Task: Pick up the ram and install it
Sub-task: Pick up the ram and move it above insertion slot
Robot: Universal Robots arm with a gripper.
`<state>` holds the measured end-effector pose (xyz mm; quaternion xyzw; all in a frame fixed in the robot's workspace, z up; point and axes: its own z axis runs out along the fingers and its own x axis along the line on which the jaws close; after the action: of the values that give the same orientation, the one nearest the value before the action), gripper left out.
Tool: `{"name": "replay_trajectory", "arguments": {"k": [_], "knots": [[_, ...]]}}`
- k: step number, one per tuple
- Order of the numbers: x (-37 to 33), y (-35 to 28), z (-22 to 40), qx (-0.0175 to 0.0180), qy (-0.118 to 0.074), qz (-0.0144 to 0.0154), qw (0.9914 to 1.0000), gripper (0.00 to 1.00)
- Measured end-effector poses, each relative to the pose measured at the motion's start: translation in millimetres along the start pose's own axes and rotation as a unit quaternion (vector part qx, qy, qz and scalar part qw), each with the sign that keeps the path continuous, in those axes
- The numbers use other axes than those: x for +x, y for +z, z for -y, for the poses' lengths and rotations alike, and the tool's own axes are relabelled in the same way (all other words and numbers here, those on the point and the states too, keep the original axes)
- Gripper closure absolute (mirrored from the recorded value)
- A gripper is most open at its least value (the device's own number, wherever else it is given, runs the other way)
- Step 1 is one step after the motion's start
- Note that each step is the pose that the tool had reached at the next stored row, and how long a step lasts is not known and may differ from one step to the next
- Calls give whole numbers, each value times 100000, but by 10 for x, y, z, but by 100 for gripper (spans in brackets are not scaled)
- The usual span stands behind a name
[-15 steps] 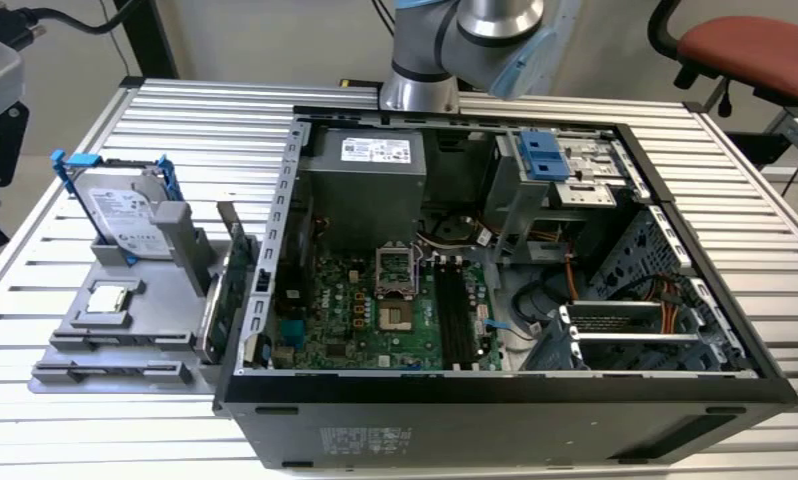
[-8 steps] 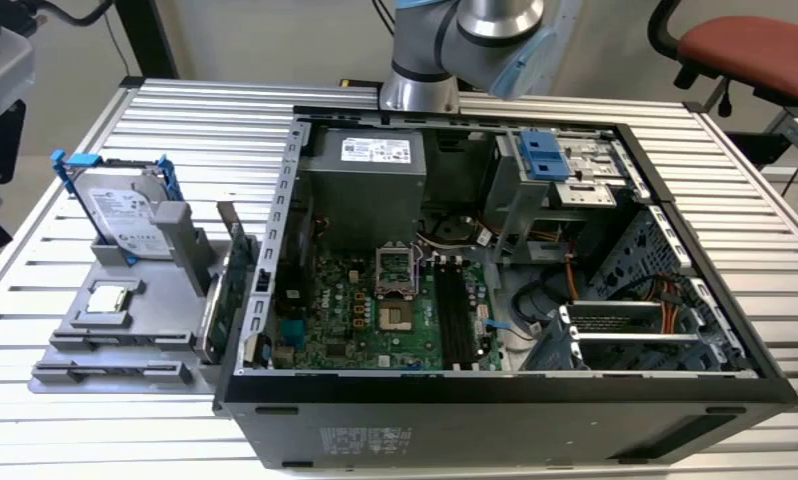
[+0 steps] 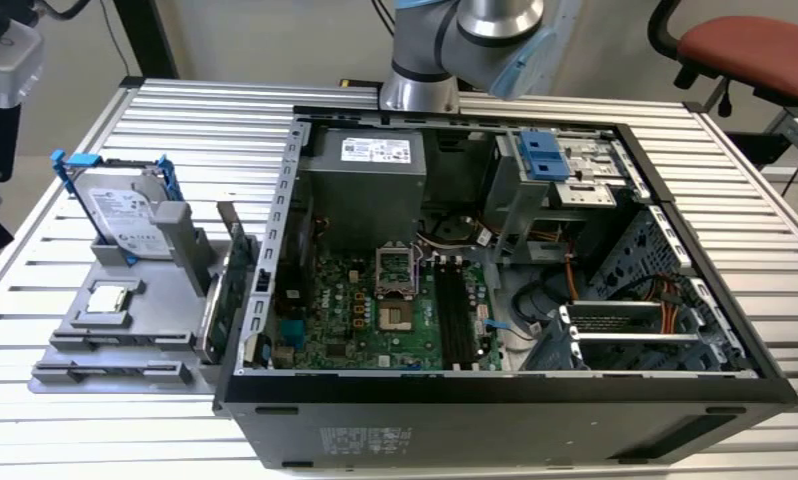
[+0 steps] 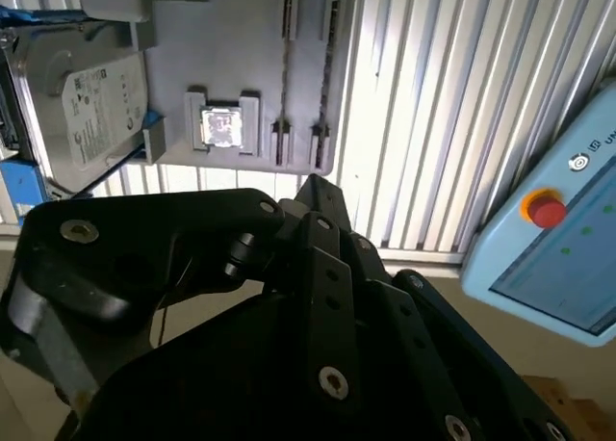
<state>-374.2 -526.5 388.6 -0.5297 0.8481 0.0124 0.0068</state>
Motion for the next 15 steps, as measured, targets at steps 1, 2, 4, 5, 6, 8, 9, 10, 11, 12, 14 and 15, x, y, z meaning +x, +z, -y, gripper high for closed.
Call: {"name": "replay_trajectory", "arguments": {"k": [1,2,4,5,6,8,9,10,11,12,14,15], "knots": [[0,1,0,-20,-710,-10,99997,100],[0,2,0,-35,-1394,-19,99990,100],[0,4,0,-68,-2820,-35,99960,100],[0,5,0,-86,-3554,-46,99937,100],[0,5,0,-91,-4284,-51,99908,100],[0,6,1,-82,-5740,-54,99835,100],[0,7,1,-64,-6460,-49,99791,100],[0,7,1,-47,-7254,-44,99737,100],[0,7,1,-32,-7906,-43,99687,100],[0,8,2,-11,-8638,-37,99626,100],[0,10,1,27,-10060,-18,99493,100],[0,11,1,38,-10799,-15,99415,100]]}}
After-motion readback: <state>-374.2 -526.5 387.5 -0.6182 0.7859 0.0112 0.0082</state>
